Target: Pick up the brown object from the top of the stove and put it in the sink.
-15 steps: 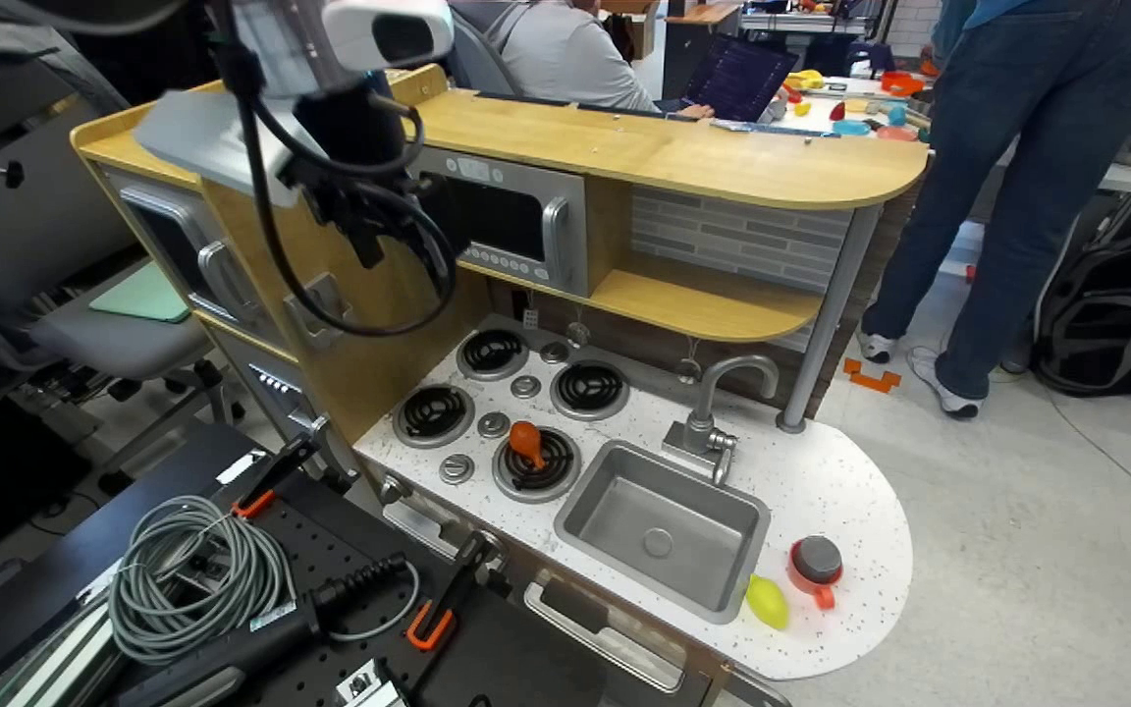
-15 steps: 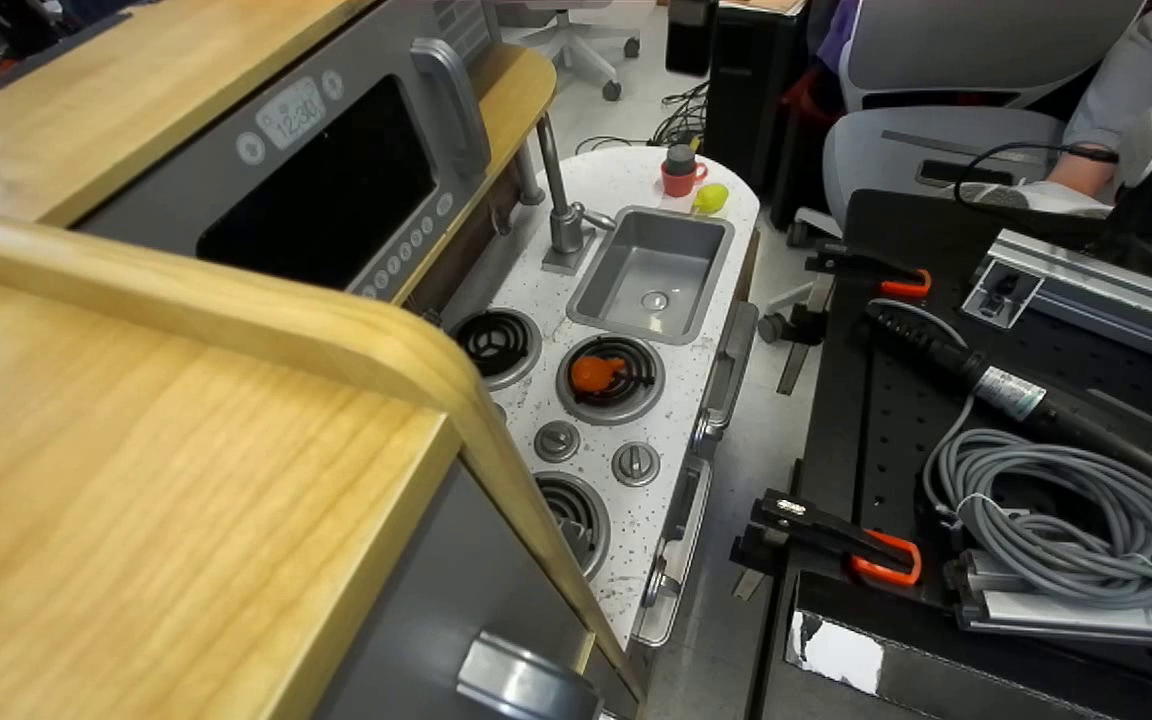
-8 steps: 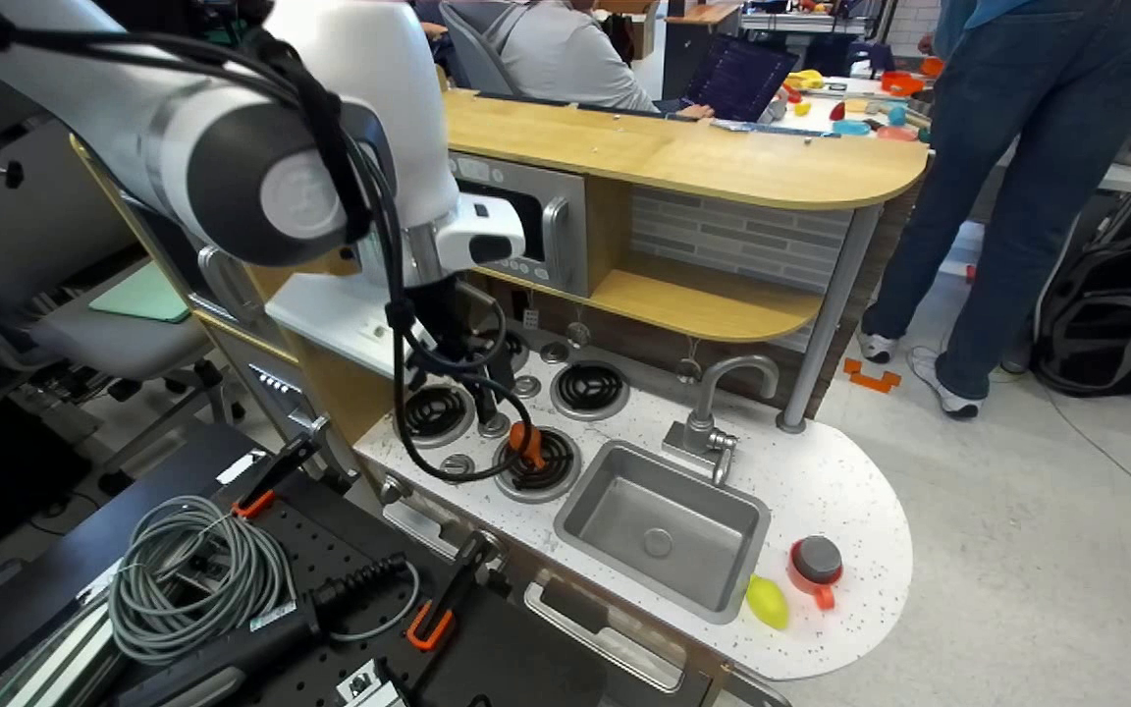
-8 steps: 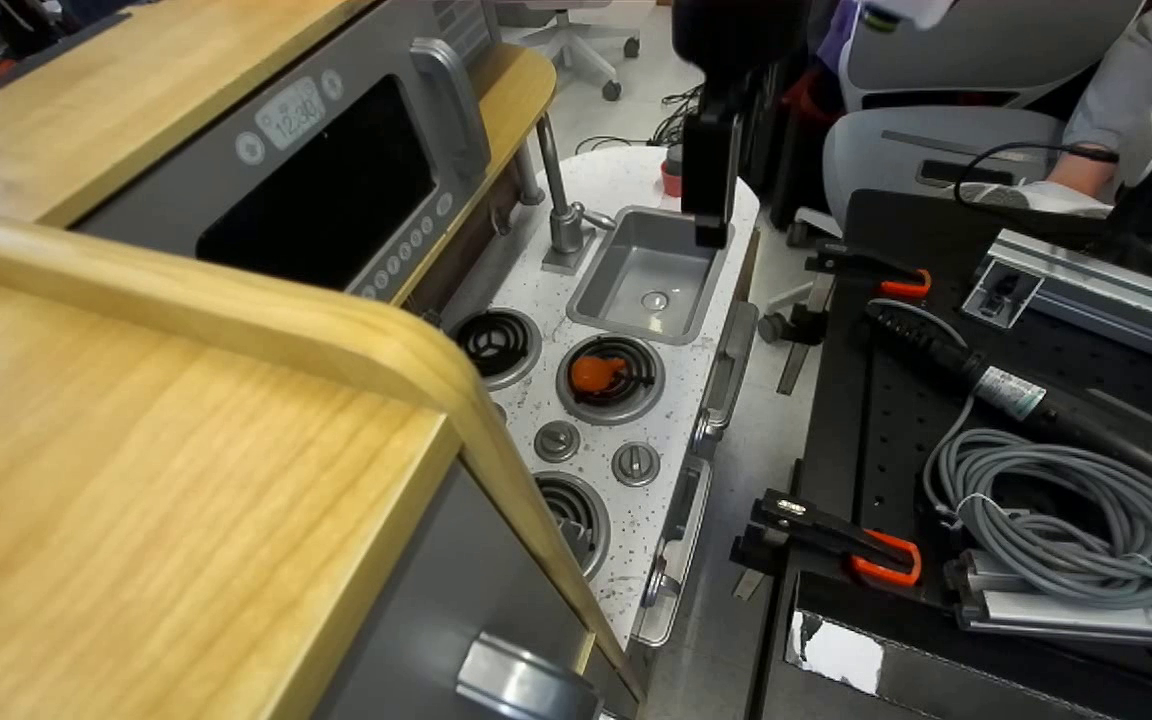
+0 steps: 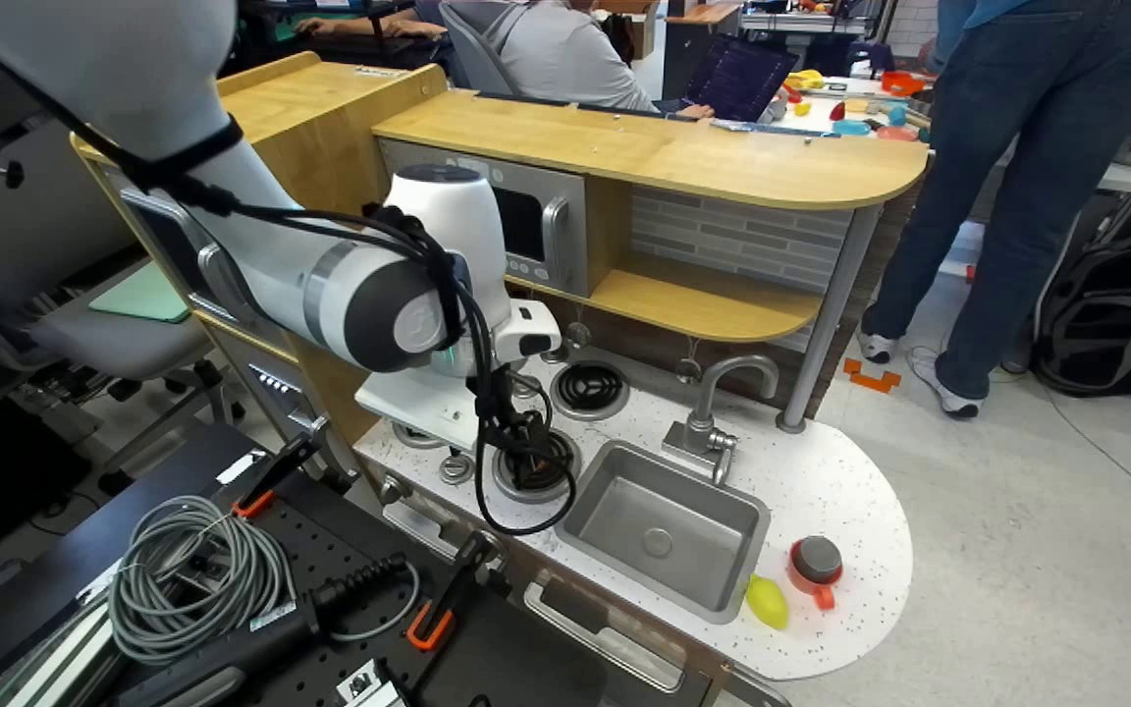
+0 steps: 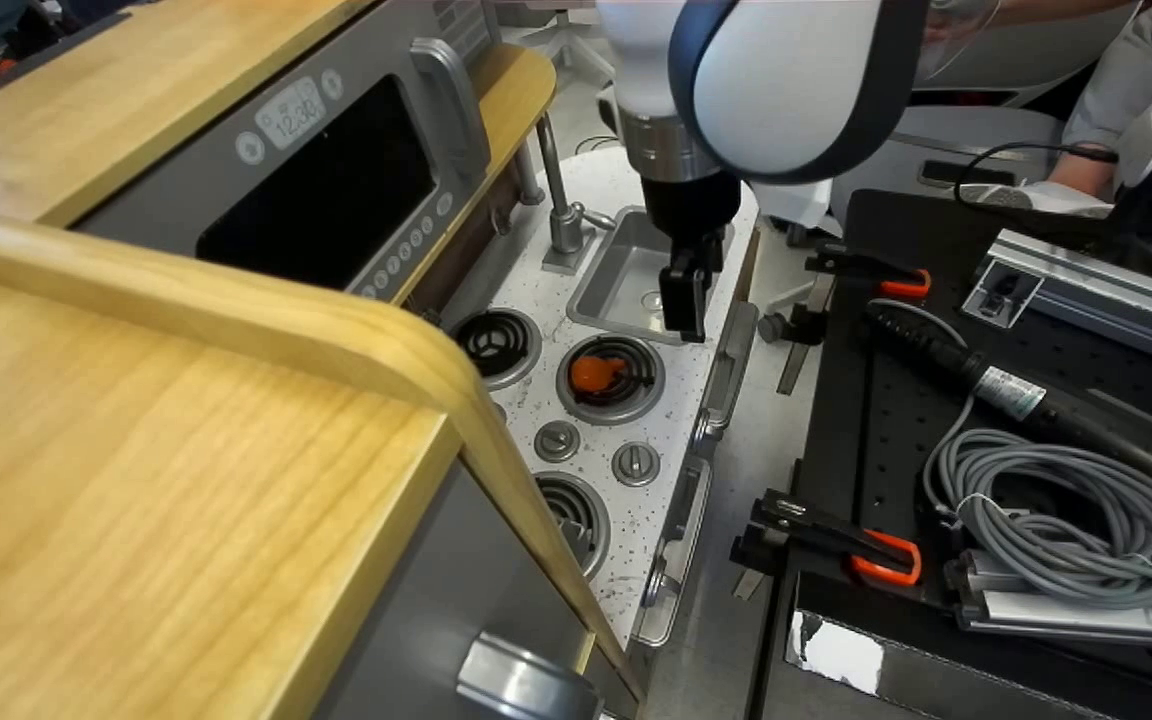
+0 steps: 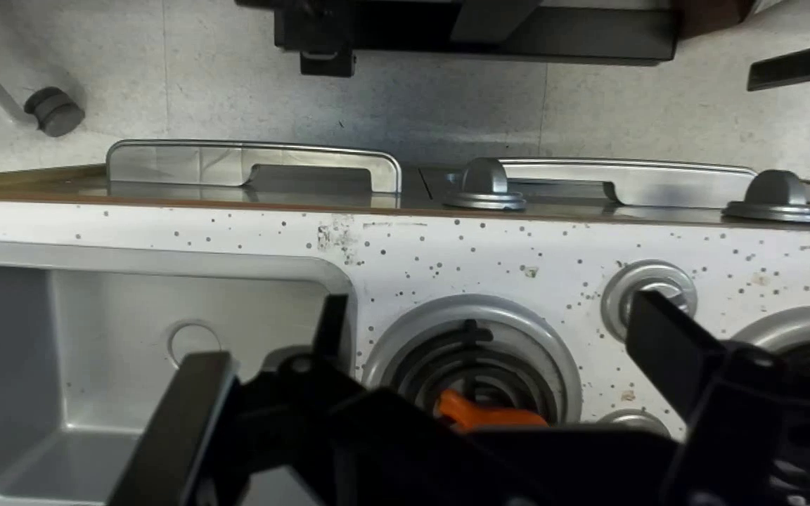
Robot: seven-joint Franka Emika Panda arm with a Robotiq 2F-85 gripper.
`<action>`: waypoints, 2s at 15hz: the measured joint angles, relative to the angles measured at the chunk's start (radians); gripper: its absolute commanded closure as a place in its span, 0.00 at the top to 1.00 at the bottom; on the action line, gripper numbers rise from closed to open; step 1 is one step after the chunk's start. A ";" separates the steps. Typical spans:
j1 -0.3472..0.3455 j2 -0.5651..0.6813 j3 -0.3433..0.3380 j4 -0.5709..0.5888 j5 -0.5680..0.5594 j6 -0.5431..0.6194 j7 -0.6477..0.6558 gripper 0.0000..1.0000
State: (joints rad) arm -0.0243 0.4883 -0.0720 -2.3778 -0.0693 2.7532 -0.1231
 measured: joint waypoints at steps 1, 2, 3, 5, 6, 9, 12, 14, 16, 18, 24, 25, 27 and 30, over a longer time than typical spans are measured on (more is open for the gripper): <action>0.001 0.048 -0.002 0.034 -0.006 0.006 0.004 1.00; 0.003 0.090 -0.003 0.066 -0.008 0.013 0.007 1.00; 0.005 0.133 -0.003 0.100 -0.009 0.019 0.010 1.00; 0.013 0.209 -0.003 0.164 -0.009 0.038 0.023 1.00; 0.017 0.241 -0.002 0.195 -0.008 0.050 0.033 1.00; 0.036 0.313 0.001 0.278 -0.008 0.082 0.067 1.00; 0.067 0.352 0.002 0.343 -0.008 0.095 0.089 1.00; 0.087 0.370 0.002 0.372 -0.008 0.095 0.098 1.00; 0.104 0.390 -0.001 0.394 -0.008 0.095 0.106 1.00; 0.118 0.413 -0.007 0.416 -0.008 0.095 0.111 1.00; 0.140 0.483 -0.028 0.484 -0.008 0.095 0.112 0.75; 0.140 0.493 -0.028 0.493 -0.008 0.095 0.113 0.68; 0.141 0.498 -0.027 0.502 -0.008 0.094 0.115 0.54; 0.140 0.492 -0.027 0.506 -0.008 0.094 0.117 0.32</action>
State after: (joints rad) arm 0.1154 0.9803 -0.0989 -1.8721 -0.0775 2.8471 -0.0061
